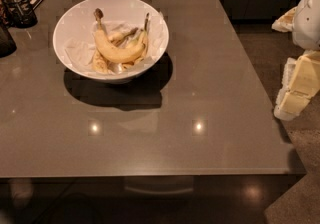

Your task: Pick banana from white bowl

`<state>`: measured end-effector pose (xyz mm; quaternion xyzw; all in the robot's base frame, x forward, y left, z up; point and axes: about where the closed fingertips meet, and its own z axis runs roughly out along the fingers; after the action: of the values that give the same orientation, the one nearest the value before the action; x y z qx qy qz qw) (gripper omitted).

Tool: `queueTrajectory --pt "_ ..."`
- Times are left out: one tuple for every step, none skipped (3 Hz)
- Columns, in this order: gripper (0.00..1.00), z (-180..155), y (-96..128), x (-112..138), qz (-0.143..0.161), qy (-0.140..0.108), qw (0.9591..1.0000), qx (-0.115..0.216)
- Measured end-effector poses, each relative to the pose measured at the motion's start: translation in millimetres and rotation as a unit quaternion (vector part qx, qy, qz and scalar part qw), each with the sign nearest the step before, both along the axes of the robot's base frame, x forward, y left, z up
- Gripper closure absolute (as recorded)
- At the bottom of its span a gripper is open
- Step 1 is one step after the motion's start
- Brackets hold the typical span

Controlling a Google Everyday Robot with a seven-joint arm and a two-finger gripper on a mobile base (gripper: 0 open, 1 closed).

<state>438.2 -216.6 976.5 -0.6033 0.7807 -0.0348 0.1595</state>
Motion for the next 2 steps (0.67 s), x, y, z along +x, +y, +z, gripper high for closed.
queueTrajectory --pt "0.0 0 0 0 0.0 0.0 1.0 0.0" --pt "0.0 19 23 2 0.005 -0.01 0.9999 -0.005"
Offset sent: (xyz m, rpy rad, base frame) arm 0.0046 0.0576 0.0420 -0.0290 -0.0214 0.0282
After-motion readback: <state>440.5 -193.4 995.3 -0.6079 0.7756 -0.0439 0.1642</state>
